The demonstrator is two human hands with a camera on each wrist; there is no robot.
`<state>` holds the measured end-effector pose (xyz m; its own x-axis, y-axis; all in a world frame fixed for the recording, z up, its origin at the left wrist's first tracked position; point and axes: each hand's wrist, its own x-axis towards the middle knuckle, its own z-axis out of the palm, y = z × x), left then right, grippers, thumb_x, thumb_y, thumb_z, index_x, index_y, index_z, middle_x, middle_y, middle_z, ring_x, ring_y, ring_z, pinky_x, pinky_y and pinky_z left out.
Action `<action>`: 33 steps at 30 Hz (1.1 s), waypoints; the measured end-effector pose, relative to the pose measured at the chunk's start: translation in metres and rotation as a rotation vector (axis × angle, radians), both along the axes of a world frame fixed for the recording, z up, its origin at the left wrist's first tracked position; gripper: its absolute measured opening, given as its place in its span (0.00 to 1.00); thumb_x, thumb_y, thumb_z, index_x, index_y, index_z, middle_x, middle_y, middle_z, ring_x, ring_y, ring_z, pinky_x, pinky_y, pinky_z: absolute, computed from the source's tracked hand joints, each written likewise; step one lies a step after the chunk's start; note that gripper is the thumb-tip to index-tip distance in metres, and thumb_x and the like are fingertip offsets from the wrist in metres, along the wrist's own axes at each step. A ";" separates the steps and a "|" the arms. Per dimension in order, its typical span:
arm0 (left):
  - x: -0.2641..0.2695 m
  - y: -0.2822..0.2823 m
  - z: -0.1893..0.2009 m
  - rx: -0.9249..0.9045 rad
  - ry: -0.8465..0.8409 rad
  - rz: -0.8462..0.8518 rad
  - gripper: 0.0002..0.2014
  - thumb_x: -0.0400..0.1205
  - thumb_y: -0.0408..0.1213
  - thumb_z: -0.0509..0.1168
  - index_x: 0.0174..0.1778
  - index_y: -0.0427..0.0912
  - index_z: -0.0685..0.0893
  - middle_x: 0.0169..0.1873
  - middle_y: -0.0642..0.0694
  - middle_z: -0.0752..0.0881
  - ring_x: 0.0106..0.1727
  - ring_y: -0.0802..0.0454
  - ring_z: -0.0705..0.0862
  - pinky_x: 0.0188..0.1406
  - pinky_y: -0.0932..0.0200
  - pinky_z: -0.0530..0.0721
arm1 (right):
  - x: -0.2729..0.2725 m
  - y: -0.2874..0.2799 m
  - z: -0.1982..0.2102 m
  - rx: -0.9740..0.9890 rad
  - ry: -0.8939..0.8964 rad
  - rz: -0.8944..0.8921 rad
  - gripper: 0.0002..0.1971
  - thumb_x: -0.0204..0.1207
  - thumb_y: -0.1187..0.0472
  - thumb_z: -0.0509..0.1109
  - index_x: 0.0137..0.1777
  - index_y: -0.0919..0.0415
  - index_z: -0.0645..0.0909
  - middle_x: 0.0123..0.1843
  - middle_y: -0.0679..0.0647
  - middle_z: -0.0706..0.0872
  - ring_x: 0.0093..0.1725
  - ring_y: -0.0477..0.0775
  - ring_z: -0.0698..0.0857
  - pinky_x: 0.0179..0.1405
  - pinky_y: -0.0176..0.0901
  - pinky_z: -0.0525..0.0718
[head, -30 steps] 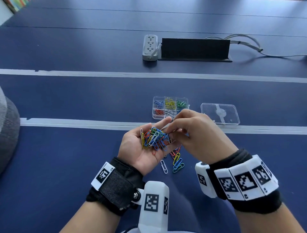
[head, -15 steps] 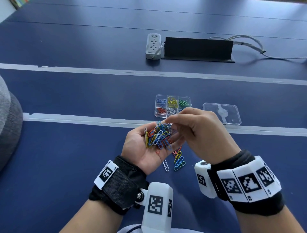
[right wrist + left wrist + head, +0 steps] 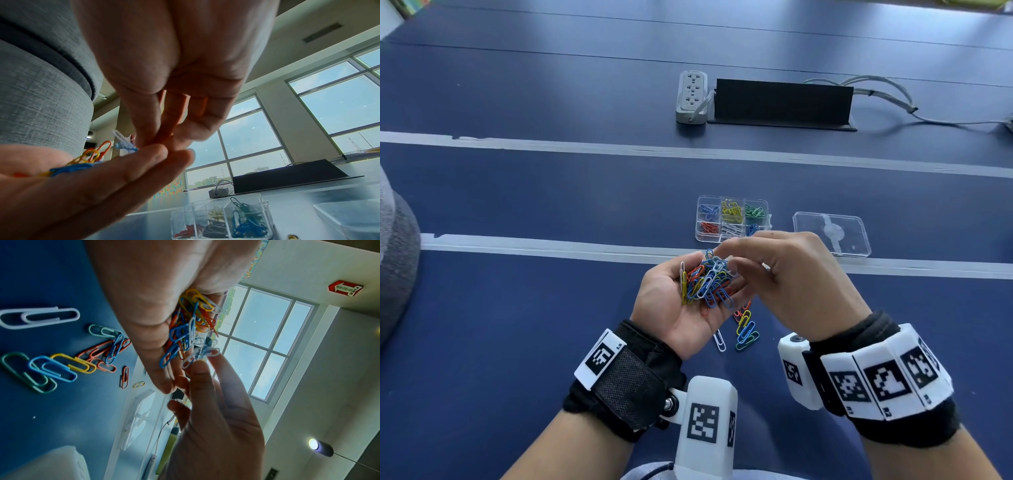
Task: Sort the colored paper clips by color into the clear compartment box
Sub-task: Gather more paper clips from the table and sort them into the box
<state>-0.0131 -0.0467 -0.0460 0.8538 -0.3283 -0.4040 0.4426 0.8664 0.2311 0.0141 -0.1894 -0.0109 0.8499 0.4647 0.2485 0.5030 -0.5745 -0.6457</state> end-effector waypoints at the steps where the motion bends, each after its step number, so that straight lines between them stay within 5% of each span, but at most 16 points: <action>1: 0.000 0.001 0.000 0.012 0.003 0.000 0.19 0.79 0.36 0.54 0.40 0.27 0.88 0.40 0.32 0.87 0.40 0.37 0.89 0.50 0.38 0.85 | 0.000 0.000 -0.001 -0.005 0.010 0.005 0.11 0.75 0.56 0.62 0.49 0.48 0.86 0.40 0.47 0.89 0.35 0.54 0.89 0.34 0.52 0.87; 9: 0.000 0.004 0.005 0.011 0.010 0.003 0.20 0.81 0.36 0.52 0.44 0.26 0.88 0.43 0.31 0.88 0.41 0.37 0.89 0.43 0.40 0.89 | -0.002 0.001 0.002 0.002 0.042 0.006 0.10 0.73 0.60 0.66 0.49 0.48 0.87 0.43 0.46 0.86 0.37 0.50 0.87 0.37 0.52 0.86; 13: 0.000 0.003 0.006 0.009 0.055 0.002 0.23 0.77 0.36 0.54 0.59 0.25 0.83 0.44 0.33 0.87 0.40 0.40 0.87 0.37 0.49 0.88 | -0.004 0.004 0.003 -0.145 0.045 -0.008 0.12 0.66 0.56 0.67 0.47 0.48 0.88 0.40 0.43 0.83 0.36 0.47 0.79 0.40 0.53 0.85; 21: -0.001 0.003 0.000 0.023 0.020 0.012 0.18 0.78 0.37 0.54 0.56 0.28 0.81 0.52 0.31 0.86 0.41 0.39 0.89 0.54 0.35 0.84 | -0.006 0.004 0.011 -0.007 0.137 -0.008 0.12 0.68 0.66 0.72 0.49 0.53 0.87 0.34 0.46 0.87 0.34 0.49 0.88 0.41 0.47 0.87; 25: -0.001 0.004 -0.002 0.029 0.022 0.011 0.17 0.79 0.37 0.55 0.51 0.30 0.84 0.49 0.32 0.86 0.46 0.37 0.88 0.60 0.33 0.81 | -0.007 0.003 0.013 0.115 0.161 -0.026 0.11 0.72 0.71 0.71 0.48 0.56 0.89 0.36 0.49 0.85 0.33 0.46 0.87 0.35 0.32 0.84; 28: -0.002 0.004 0.000 0.013 -0.003 -0.010 0.20 0.78 0.38 0.54 0.51 0.31 0.88 0.55 0.32 0.86 0.54 0.36 0.87 0.65 0.36 0.78 | -0.010 0.005 0.015 0.201 0.158 -0.063 0.13 0.74 0.69 0.66 0.51 0.53 0.87 0.43 0.51 0.83 0.36 0.50 0.88 0.37 0.47 0.88; 31: -0.003 0.003 0.004 -0.011 -0.014 -0.014 0.20 0.77 0.37 0.54 0.51 0.31 0.88 0.54 0.31 0.87 0.50 0.36 0.88 0.55 0.36 0.85 | -0.013 0.007 0.017 0.245 0.187 -0.070 0.13 0.70 0.66 0.61 0.44 0.53 0.87 0.44 0.53 0.82 0.40 0.57 0.88 0.38 0.54 0.88; 33: -0.003 0.003 0.005 -0.023 -0.001 -0.006 0.22 0.76 0.36 0.54 0.61 0.31 0.84 0.57 0.31 0.85 0.49 0.36 0.88 0.43 0.39 0.89 | -0.015 0.006 0.019 0.174 0.188 -0.049 0.11 0.68 0.66 0.64 0.40 0.52 0.86 0.42 0.50 0.85 0.38 0.55 0.88 0.40 0.53 0.87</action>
<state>-0.0158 -0.0435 -0.0409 0.8520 -0.3430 -0.3955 0.4478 0.8689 0.2112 -0.0010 -0.1835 0.0082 0.9093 0.3858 0.1561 0.3386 -0.4675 -0.8166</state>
